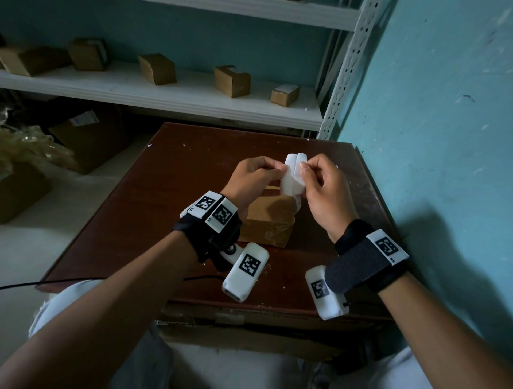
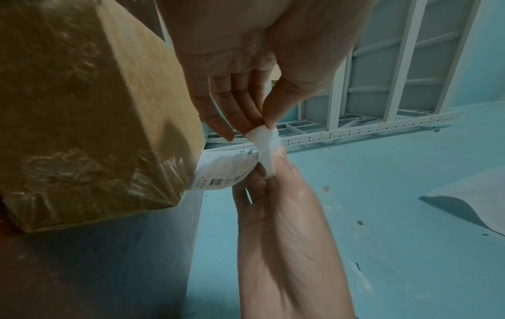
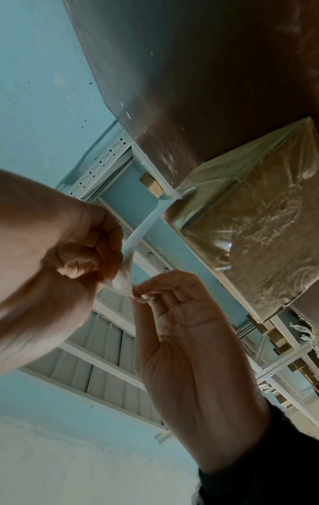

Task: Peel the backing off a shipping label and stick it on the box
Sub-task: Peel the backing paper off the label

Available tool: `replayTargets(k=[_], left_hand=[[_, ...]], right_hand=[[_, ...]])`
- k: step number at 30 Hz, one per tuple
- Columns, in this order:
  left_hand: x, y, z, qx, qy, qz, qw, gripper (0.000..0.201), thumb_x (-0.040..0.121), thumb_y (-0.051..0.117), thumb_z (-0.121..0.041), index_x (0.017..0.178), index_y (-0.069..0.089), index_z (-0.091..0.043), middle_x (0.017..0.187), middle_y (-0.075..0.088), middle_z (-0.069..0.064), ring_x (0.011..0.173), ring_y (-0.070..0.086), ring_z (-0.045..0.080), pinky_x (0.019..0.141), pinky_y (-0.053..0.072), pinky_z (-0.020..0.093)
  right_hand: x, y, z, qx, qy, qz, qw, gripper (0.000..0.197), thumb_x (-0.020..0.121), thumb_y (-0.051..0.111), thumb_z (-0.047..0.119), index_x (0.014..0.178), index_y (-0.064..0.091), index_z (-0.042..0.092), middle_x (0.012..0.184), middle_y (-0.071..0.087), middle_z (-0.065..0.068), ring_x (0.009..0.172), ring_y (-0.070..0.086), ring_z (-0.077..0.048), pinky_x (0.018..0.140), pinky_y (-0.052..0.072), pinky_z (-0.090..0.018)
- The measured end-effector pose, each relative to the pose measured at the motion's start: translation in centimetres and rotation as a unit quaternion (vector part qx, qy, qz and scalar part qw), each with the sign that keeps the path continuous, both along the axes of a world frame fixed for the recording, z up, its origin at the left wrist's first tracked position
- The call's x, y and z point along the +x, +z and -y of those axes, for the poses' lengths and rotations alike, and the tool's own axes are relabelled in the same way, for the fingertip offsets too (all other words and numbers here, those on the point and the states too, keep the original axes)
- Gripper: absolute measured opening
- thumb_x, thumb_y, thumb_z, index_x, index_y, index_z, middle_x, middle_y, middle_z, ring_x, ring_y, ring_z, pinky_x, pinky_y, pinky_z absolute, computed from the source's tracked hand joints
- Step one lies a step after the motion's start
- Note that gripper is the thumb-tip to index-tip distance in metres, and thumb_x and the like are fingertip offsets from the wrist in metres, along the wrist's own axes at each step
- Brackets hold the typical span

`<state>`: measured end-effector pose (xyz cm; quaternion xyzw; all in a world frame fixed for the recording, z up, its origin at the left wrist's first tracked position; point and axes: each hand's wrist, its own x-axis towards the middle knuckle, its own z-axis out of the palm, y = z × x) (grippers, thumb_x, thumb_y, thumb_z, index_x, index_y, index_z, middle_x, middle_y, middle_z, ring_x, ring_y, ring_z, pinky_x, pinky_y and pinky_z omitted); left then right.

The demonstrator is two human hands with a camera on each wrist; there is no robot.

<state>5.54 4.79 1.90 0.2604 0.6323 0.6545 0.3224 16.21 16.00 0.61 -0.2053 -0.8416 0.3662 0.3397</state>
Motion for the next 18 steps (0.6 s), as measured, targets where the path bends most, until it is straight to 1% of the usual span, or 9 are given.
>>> replayTargets(k=[3,8,12,18], left_hand=[[-0.05,-0.03,-0.02,-0.002,0.003,-0.004,1.0,0.01,0.093,0.06,-0.017,0.097,0.064,-0.01,0.11,0.064,0.011,0.101,0.063,0.022,0.083,0.056,0.035],[0.02,0.0,0.0,-0.002,0.004,0.0,1.0,0.009,0.092,0.06,-0.017,0.097,0.064,-0.01,0.112,0.064,0.012,0.104,0.063,0.024,0.085,0.056,0.037],[-0.03,0.01,0.03,-0.001,0.003,0.002,1.0,0.009,0.093,0.06,-0.018,0.097,0.064,-0.011,0.111,0.064,0.011,0.102,0.063,0.022,0.08,0.056,0.032],[-0.05,-0.03,-0.01,0.001,0.003,0.003,1.0,0.008,0.093,0.06,-0.017,0.095,0.064,-0.011,0.108,0.065,0.01,0.1,0.064,0.021,0.075,0.055,0.03]], right_hand=[[0.02,0.06,0.02,0.002,-0.001,-0.003,1.0,0.018,0.101,0.047,0.027,0.094,0.053,0.011,0.089,0.061,-0.001,0.083,0.061,-0.015,0.068,0.054,-0.036],[0.06,0.15,0.07,0.004,-0.005,0.002,1.0,0.02,0.101,0.046,0.028,0.095,0.054,0.01,0.091,0.061,-0.002,0.084,0.061,-0.014,0.071,0.055,-0.039],[0.11,0.29,0.13,-0.001,-0.007,0.003,1.0,0.02,0.101,0.047,0.028,0.096,0.054,0.009,0.09,0.061,-0.002,0.083,0.061,-0.014,0.072,0.055,-0.038],[0.18,0.38,0.19,-0.002,-0.008,0.0,1.0,0.021,0.1,0.047,0.028,0.095,0.054,0.008,0.089,0.061,-0.004,0.082,0.06,-0.016,0.071,0.054,-0.04]])
